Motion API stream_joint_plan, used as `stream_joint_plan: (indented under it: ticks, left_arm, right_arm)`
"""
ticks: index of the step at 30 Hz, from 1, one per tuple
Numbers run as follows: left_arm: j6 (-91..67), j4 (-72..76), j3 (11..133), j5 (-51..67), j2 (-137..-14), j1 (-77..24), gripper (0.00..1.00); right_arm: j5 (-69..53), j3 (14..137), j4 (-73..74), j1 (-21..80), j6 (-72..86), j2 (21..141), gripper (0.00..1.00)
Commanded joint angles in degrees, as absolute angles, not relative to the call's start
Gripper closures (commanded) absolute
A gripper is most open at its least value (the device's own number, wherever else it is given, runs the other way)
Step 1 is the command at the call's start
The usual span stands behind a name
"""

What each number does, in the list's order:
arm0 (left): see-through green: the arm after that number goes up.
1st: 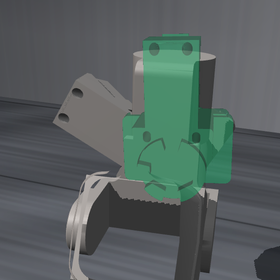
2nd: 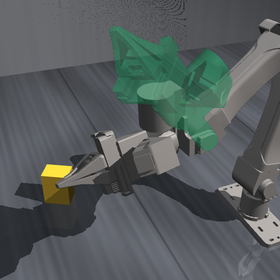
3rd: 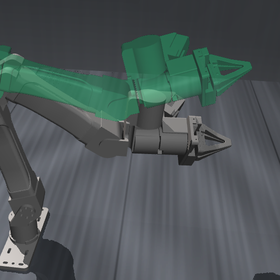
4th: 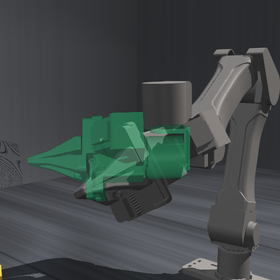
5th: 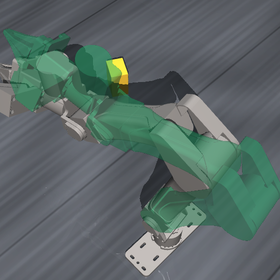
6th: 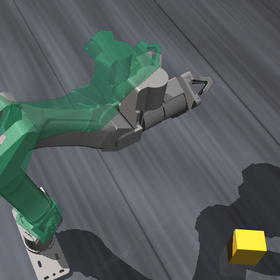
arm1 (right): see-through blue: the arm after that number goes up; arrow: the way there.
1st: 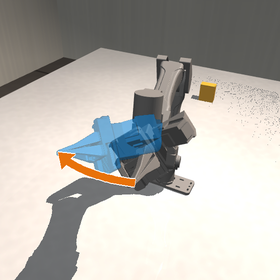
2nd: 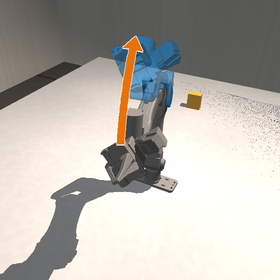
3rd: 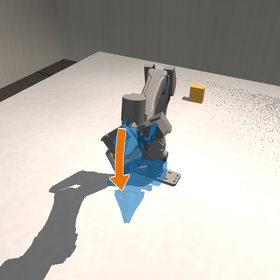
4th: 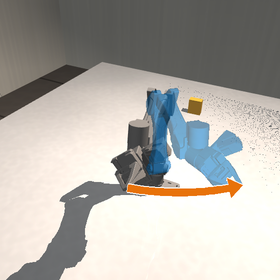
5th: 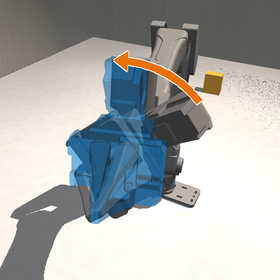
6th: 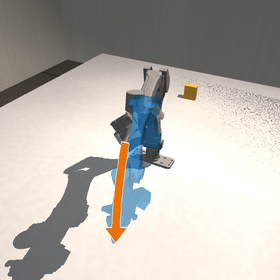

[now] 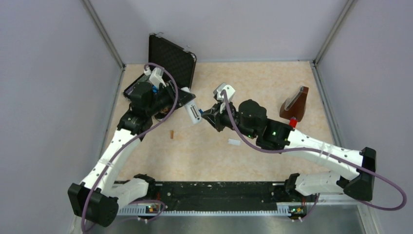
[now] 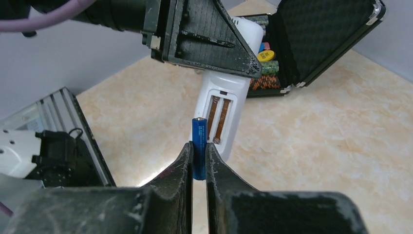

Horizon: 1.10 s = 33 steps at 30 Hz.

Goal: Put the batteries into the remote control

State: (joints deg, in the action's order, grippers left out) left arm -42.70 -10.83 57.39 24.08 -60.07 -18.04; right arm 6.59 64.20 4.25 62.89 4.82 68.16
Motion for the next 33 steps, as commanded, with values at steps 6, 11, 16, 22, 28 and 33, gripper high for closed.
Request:
stream_joint_plan:
  ticks: [6,11,16,22,28,33]
  left_arm:
    - [-55.51,5.63,54.06,29.79,-61.70,-17.93,1.00]
    - [-55.54,3.94,54.33,29.43,-61.79,-17.93,1.00]
    - [-54.84,-1.09,55.81,28.17,-62.10,-17.93,1.00]
    - [-54.14,-5.15,56.88,27.66,-62.56,-17.93,1.00]
    - [-54.52,-8.06,58.79,26.76,-63.66,-17.84,1.00]
    - [-55.80,-9.02,59.28,26.63,-64.25,-17.67,1.00]
  right_arm:
    - [13.23,67.21,-0.26,62.97,15.78,70.96,0.97]
    - [13.47,67.04,-3.28,62.71,15.68,72.17,0.97]
    - [13.14,66.60,-5.48,62.34,15.48,73.39,0.97]
    - [13.16,66.65,-6.89,61.45,15.10,75.06,0.97]
    - [13.15,65.43,-7.63,61.12,15.22,75.53,0.97]
    - [13.26,64.57,-7.73,60.97,14.72,76.00,0.97]
